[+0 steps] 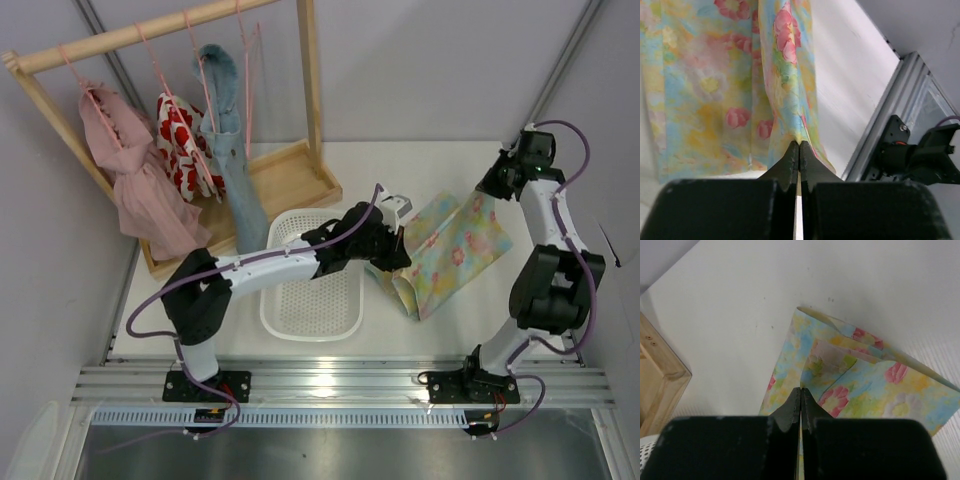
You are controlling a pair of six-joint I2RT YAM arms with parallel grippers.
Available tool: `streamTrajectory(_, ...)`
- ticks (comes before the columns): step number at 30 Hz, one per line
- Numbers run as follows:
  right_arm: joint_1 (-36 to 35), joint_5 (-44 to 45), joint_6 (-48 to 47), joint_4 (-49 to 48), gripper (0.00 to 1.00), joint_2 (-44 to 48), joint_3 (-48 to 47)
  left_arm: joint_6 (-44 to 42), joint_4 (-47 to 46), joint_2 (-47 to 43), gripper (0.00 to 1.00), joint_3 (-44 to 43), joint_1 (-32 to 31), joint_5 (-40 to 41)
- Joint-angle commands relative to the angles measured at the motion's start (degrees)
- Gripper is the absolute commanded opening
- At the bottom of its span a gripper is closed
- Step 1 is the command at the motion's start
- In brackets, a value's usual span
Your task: Place the skirt on the hanger
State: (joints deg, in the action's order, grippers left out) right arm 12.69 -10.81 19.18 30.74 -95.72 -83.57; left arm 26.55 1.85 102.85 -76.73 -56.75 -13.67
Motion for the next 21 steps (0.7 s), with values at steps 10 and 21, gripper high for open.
streamTrajectory(10, -5.04, 0.18, -1.6, -10.95, 0.0, -18.61, -13.54, 0.52, 0.18, 8.07, 0.0, -0.27, 6.04, -1.62)
streamTrajectory(21, -6.97, -6.15, -2.66, -12.82, 0.1, -32.06, -25.58, -0.26, 3.24, 14.22, 0.08, -5.97, 9.29, 0.48)
